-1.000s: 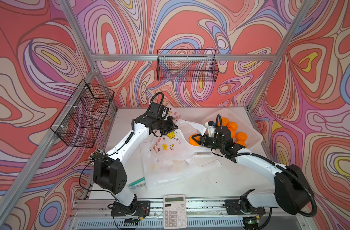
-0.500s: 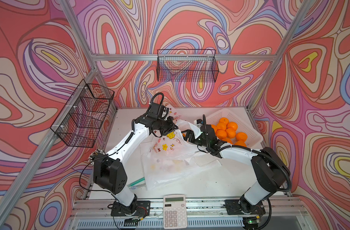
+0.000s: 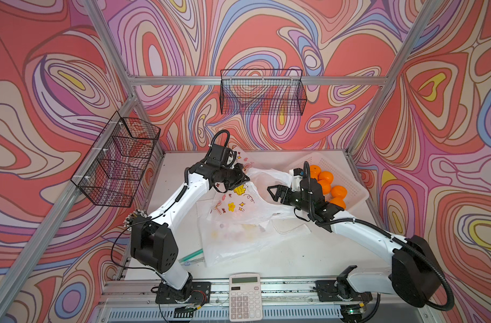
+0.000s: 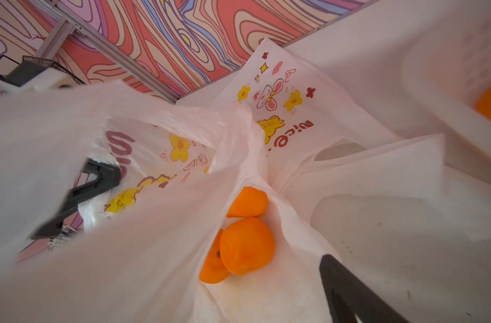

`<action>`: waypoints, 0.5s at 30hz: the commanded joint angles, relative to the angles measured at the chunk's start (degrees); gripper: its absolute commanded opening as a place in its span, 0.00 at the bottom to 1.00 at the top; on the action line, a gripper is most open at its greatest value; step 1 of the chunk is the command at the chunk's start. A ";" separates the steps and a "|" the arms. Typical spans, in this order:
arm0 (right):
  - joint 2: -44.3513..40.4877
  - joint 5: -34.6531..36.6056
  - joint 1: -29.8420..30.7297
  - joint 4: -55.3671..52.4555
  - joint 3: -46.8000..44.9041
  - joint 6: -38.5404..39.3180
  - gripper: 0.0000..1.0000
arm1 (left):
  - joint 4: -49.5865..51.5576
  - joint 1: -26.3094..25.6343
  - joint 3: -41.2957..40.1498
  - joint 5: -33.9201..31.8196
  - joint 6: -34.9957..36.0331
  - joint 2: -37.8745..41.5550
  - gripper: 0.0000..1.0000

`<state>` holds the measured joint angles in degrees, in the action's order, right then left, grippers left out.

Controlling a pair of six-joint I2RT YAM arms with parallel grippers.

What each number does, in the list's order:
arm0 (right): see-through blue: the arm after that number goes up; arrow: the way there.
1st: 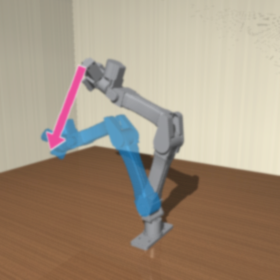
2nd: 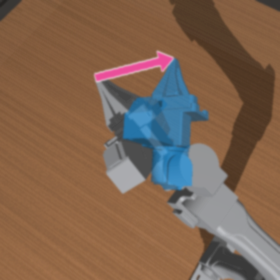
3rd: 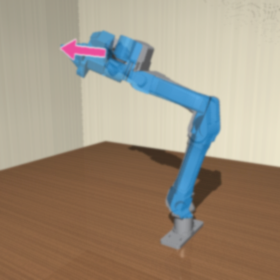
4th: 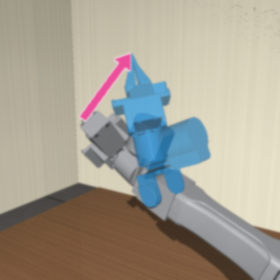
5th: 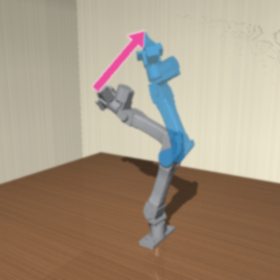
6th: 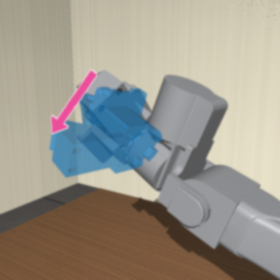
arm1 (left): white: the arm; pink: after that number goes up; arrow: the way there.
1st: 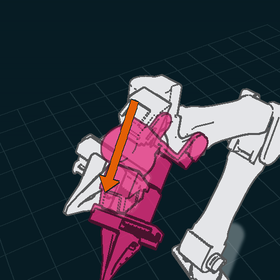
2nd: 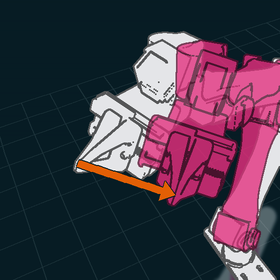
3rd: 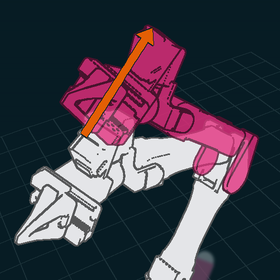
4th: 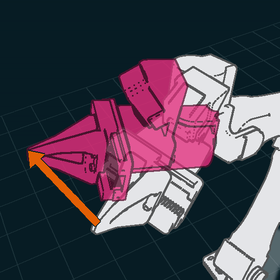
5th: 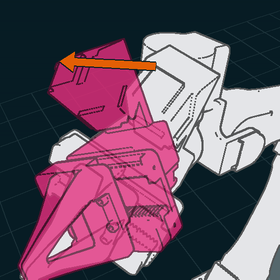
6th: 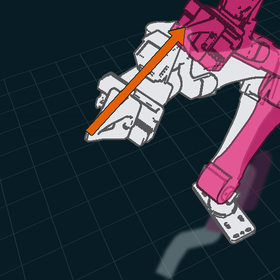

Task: Place the oranges into plastic bags & tie knots
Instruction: Place the orange in the plastic bag, then pick up the orange from the basket.

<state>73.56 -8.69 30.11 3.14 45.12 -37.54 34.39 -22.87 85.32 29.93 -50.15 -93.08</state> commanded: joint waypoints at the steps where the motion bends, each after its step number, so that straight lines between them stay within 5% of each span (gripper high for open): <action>1: -4.63 0.74 -1.72 -8.19 -1.68 3.98 0.98 | 0.07 0.28 -0.34 -0.52 0.14 0.54 0.00; 9: -10.64 -2.64 -10.58 -17.56 -0.71 9.07 0.98 | 0.14 0.24 -0.16 -0.93 0.45 0.55 0.00; 15: -4.78 -2.97 -22.56 -24.99 6.81 18.13 0.98 | 0.38 0.27 -0.16 -0.97 0.67 0.68 0.00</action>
<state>66.02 -11.79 11.38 -16.62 48.21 -25.52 34.39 -22.87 85.32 29.63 -50.06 -93.08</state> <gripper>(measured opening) 0.980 0.048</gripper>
